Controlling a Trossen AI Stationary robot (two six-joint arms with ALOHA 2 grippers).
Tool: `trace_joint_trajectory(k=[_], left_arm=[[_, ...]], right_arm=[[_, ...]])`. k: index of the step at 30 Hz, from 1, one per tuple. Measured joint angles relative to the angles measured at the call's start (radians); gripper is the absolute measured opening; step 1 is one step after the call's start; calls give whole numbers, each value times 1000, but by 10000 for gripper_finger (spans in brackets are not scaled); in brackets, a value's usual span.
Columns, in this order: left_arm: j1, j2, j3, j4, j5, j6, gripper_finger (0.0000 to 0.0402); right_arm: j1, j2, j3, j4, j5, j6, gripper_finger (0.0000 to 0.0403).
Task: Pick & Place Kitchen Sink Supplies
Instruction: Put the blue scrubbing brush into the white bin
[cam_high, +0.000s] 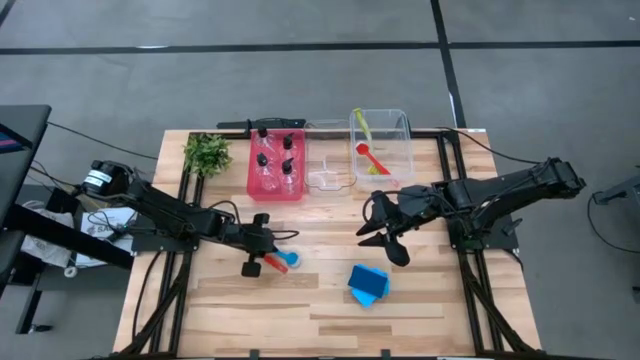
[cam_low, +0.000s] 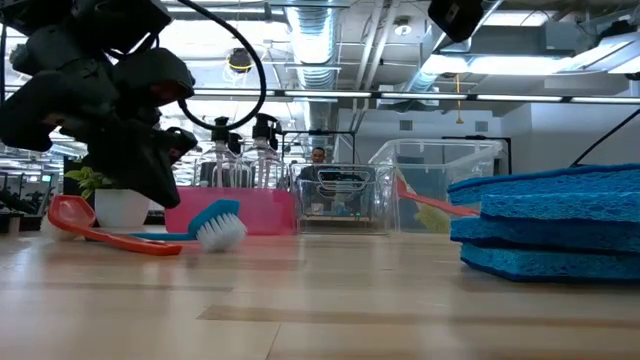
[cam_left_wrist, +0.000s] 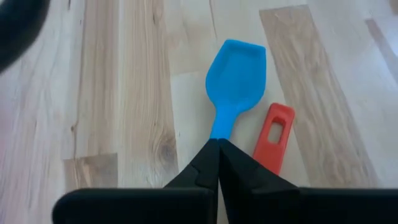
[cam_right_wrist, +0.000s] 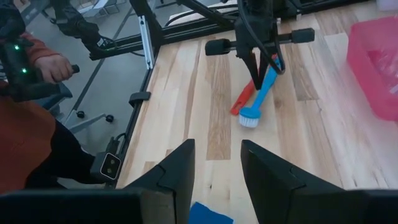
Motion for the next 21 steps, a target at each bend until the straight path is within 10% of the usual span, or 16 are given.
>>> trace_joint_trajectory(k=[21], left_arm=[[31, 72, 3, 53, 31, 35, 191]], right_arm=[[46, 0, 0, 0, 0, 25, 124]])
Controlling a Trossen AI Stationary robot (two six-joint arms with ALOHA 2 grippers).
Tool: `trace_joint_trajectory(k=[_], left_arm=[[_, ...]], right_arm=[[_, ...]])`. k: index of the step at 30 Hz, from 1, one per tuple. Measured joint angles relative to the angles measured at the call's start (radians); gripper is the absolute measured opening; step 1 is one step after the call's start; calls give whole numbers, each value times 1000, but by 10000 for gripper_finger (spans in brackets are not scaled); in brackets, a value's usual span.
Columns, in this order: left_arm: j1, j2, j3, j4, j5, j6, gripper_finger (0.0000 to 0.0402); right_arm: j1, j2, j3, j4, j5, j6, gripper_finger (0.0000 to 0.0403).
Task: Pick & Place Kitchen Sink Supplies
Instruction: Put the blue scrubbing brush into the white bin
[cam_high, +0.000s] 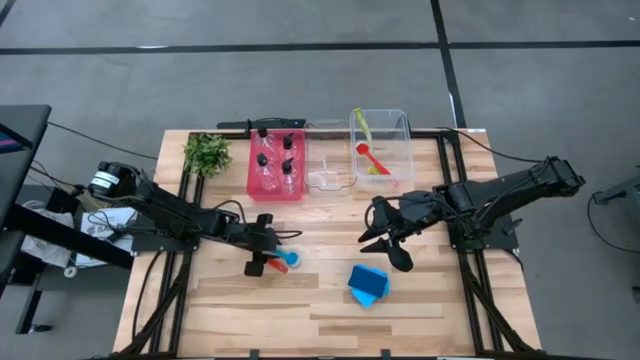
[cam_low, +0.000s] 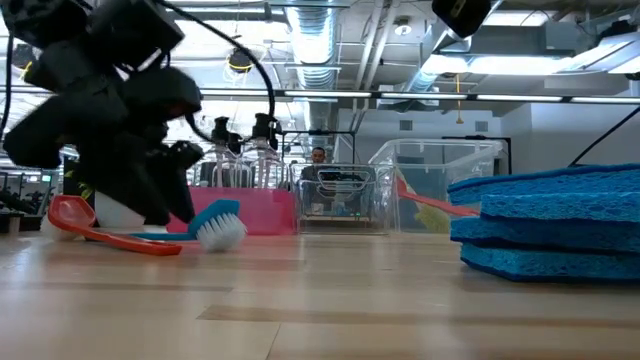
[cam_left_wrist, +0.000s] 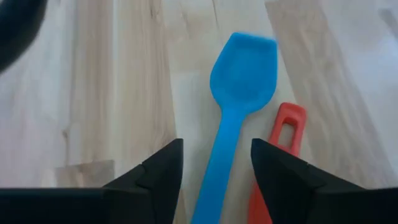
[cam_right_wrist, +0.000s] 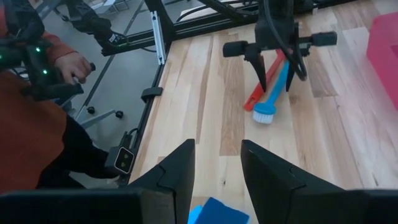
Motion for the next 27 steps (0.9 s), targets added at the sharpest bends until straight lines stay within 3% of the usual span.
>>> trace_joint_trajectory(k=[11, 19, 27], left_arm=[[38, 115, 4, 22, 39, 0, 142], [39, 23, -3, 2, 31, 0, 48], [38, -41, -1, 7, 35, -7, 48]], right_arm=[[0, 0, 0, 0, 0, 7, 124], [0, 0, 0, 0, 0, 16, 124], [0, 0, 0, 0, 0, 17, 124]])
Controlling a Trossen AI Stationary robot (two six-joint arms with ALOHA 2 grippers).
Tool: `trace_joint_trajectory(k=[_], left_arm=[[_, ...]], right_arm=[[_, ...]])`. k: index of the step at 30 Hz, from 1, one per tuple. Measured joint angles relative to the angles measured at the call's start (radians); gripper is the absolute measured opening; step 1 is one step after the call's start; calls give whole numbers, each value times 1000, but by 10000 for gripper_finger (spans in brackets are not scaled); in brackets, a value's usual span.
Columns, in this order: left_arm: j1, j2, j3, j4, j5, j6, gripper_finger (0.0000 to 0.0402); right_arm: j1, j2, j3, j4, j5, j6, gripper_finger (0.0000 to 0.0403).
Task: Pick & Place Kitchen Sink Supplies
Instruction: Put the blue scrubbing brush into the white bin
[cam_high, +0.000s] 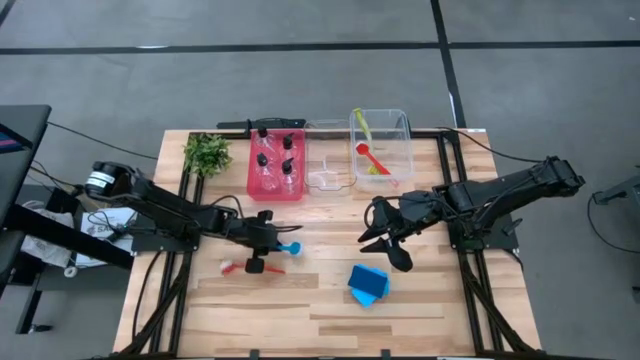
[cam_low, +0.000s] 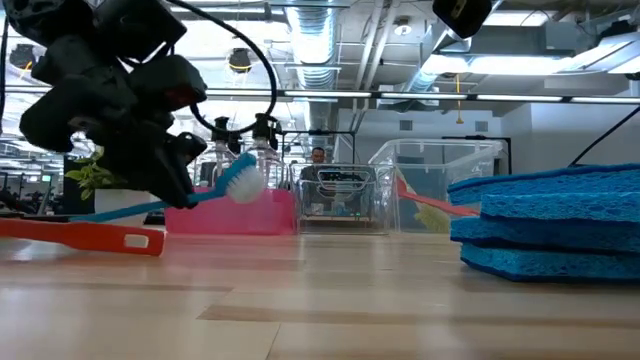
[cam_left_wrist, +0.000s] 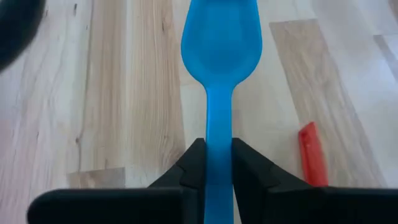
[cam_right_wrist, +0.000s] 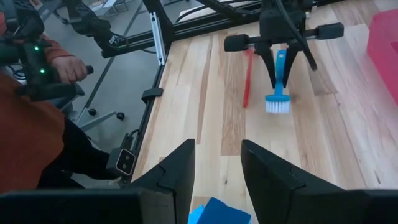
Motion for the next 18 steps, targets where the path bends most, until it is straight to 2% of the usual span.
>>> trace_joint_trajectory(k=[5, 10, 18], left_arm=[[-1, -63, 0, 16, -6, -22, 59], [-1, -203, 0, 85, -64, -47, 58], [-1, -454, 2, 430, -222, -83, 64]], right_arm=[[0, 0, 0, 11, 22, 8, 124], [0, 0, 0, 38, 26, 9, 124], [-1, 0, 0, 145, 26, 9, 124]])
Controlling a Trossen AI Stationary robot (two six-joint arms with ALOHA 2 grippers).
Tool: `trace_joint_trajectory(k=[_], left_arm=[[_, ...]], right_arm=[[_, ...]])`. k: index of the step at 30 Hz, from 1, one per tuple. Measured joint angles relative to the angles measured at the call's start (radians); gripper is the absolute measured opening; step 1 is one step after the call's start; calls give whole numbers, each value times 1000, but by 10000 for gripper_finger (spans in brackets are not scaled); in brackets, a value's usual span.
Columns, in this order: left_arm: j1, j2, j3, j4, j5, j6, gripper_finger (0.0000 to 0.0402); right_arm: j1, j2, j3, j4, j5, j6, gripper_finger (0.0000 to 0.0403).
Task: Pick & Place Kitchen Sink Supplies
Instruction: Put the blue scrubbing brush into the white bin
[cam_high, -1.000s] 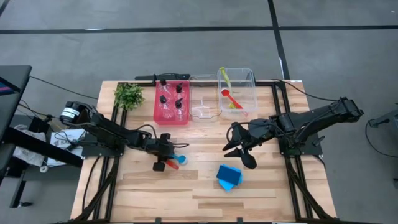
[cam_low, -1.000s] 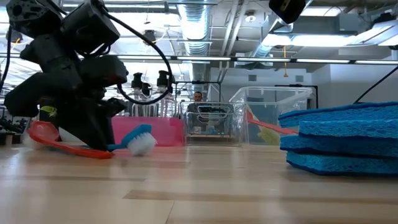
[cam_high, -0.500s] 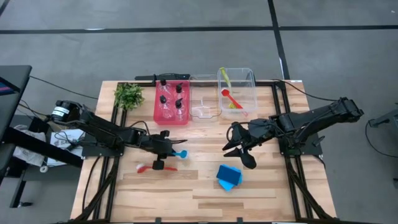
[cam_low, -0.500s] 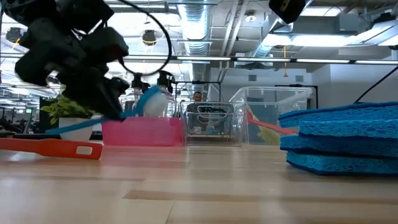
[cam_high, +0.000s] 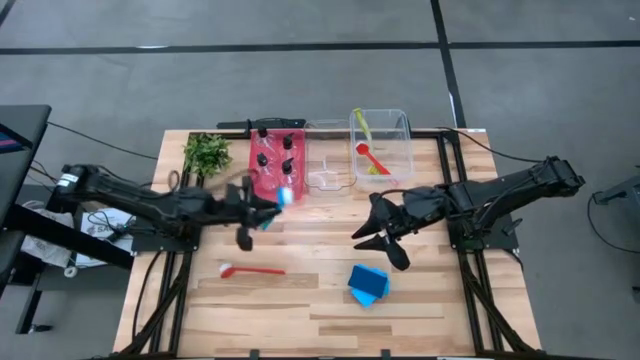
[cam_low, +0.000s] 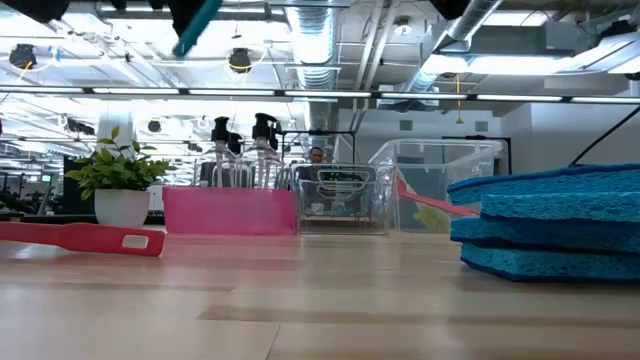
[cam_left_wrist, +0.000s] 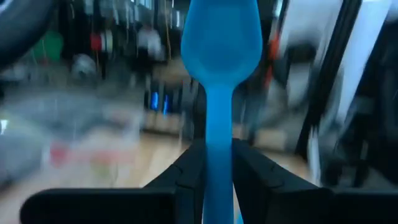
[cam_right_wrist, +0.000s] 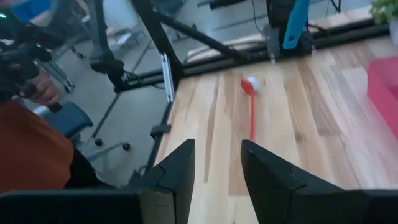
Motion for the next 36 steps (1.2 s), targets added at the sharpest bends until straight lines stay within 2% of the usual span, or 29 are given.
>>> trace_joint_trajectory(k=[4, 18, 21, 28, 32, 36], left_arm=[[0, -46, 0, 71, 1, 2, 64], [-1, 5, 0, 87, 43, 0, 63], [-1, 4, 0, 93, 49, 0, 63], [-1, 5, 0, 99, 48, -1, 64], [-2, 5, 0, 102, 48, -8, 64], [-2, 5, 0, 108, 48, -31, 64]], right_arm=[[0, 0, 0, 32, 0, 0, 124], [-9, 72, 0, 87, 6, -3, 124], [-11, 106, 0, 107, 52, -14, 124], [-66, 213, 0, 363, 191, -69, 124], [-120, 272, 0, 538, 173, -82, 124], [-165, 327, 0, 642, 119, -82, 128]])
